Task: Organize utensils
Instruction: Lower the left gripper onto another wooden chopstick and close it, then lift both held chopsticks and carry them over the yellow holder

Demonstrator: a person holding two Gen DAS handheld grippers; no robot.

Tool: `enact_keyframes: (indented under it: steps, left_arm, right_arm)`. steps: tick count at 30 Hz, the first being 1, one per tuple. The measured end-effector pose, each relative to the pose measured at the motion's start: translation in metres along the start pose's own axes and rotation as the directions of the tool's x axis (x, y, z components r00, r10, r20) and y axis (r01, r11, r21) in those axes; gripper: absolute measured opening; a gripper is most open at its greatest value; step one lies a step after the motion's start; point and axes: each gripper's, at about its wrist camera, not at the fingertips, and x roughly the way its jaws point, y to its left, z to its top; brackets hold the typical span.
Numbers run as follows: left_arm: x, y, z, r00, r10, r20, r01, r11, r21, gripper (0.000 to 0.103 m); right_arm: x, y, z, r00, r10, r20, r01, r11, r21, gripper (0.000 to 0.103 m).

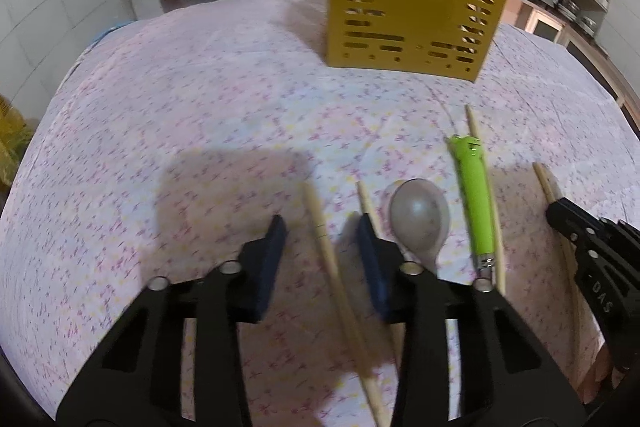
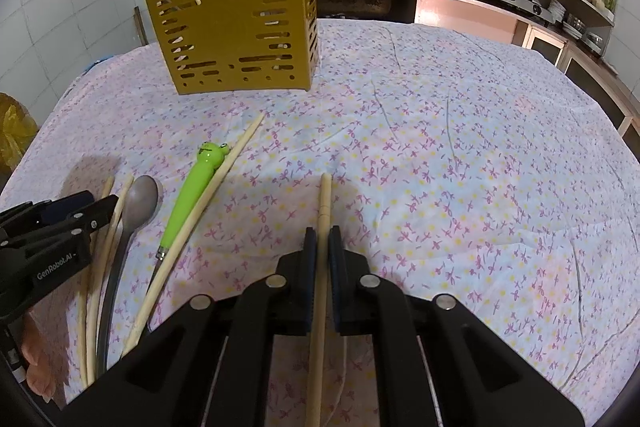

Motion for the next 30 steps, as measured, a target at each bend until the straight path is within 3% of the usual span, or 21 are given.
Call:
enact_keyframes:
  steps: [2,10,20,30]
  left_arm:
    - [0.002,-0.003,0.003,1.0,-0.014,-0.013,0.015,1.0,0.016,0.02]
    - [0.006,-0.009,0.012,0.999,-0.028,-0.024,0.029,0.999,0.029,0.007]
    - [0.002,-0.008,0.01,0.998,-0.059,-0.007,0.059,0.998,0.037,0.004]
    - [-0.035,0.006,0.006,0.992,-0.082,0.1,0.081,0.997,0.016,0.004]
  right_arm:
    - [0.001,0.0,0.001,1.0,-0.005,-0.005,0.005,1.0,0.004,0.007]
    - [0.003,0.0,0.004,1.0,-0.005,-0.012,0.005,1.0,0.019,0.007]
    - [0.0,-0.006,0.001,0.999,0.026,0.018,-0.027,0.998,0.063,0.006]
    - [-0.036,-0.009,0.003,0.987,0.05,0.15,-0.062,0.995,0.076,0.006]
